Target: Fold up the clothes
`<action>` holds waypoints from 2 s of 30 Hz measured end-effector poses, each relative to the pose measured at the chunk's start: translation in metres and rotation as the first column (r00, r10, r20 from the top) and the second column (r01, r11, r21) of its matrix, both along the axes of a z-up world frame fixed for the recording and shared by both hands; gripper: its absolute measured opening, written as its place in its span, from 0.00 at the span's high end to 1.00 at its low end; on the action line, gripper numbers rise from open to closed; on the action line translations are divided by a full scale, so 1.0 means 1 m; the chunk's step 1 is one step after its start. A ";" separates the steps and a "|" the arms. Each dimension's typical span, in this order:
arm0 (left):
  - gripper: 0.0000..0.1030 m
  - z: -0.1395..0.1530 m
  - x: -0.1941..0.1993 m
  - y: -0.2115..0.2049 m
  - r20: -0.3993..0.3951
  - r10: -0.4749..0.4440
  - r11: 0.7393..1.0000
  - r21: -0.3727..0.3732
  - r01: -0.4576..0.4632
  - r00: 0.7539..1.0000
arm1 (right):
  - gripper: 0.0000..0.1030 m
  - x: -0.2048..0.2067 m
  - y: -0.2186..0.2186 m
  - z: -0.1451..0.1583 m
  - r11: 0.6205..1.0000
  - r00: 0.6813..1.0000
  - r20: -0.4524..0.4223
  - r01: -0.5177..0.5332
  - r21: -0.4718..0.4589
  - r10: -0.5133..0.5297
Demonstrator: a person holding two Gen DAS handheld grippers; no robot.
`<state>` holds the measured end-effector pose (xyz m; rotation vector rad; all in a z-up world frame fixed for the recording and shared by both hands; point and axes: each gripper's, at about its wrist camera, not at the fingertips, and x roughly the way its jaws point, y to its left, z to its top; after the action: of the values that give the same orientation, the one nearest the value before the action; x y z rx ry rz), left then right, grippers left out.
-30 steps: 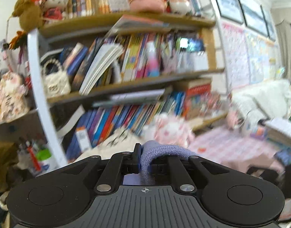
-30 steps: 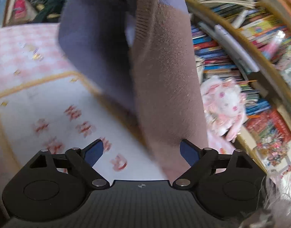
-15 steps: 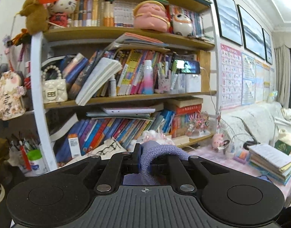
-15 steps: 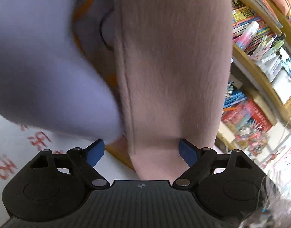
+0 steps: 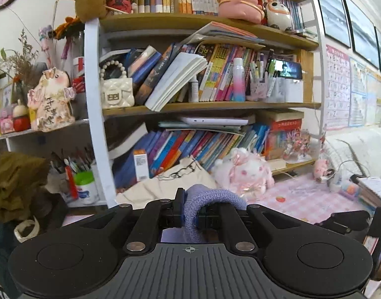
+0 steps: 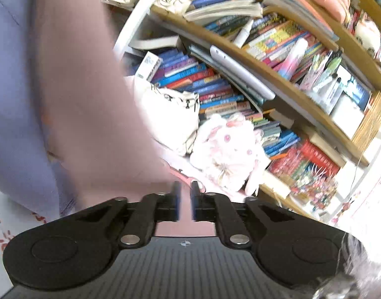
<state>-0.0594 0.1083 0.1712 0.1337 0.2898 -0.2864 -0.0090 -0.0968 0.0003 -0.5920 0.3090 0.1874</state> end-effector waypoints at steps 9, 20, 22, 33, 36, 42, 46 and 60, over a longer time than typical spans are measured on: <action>0.94 -0.002 -0.002 -0.002 -0.016 -0.045 0.999 0.011 0.045 0.999 | 0.39 -0.039 0.043 -0.027 0.987 0.984 -0.116 -0.146 -0.067 0.138; 0.94 -0.004 0.000 0.005 -0.037 -0.060 0.998 0.010 0.061 0.998 | 0.33 -0.073 0.063 -0.044 0.957 0.898 -0.341 -0.287 0.024 0.278; 0.94 -0.004 0.000 0.006 -0.037 -0.062 0.998 0.006 0.062 0.997 | 0.33 -0.077 0.068 -0.046 0.951 0.882 -0.365 -0.307 0.036 0.298; 0.94 -0.004 -0.003 0.022 -0.032 -0.046 0.999 -0.021 0.046 0.998 | 0.62 -0.056 0.087 -0.054 0.975 0.947 -0.232 -0.220 0.036 0.222; 0.94 -0.006 -0.006 0.031 -0.031 -0.025 0.999 -0.031 0.024 0.999 | 0.92 -0.061 0.074 -0.042 0.982 0.964 -0.188 -0.180 0.063 0.189; 0.94 -0.007 -0.009 0.043 -0.028 -0.007 1.000 -0.004 0.007 1.000 | 0.94 -0.074 0.016 0.015 0.993 0.999 -0.017 -0.048 0.107 0.050; 0.94 -0.001 -0.016 0.041 0.024 -0.025 1.000 0.007 0.025 0.999 | 0.94 -0.079 -0.022 0.071 0.992 0.991 0.129 0.029 0.120 -0.045; 0.93 0.076 -0.096 0.061 0.439 -0.218 0.936 -0.160 0.314 0.872 | 0.94 -0.186 -0.097 0.273 0.970 0.777 0.629 -0.175 0.167 0.032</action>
<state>-0.1556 0.1694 0.2472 0.0055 -0.1921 -0.5560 -0.1946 -0.1937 0.2728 -0.4228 -0.3942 0.1187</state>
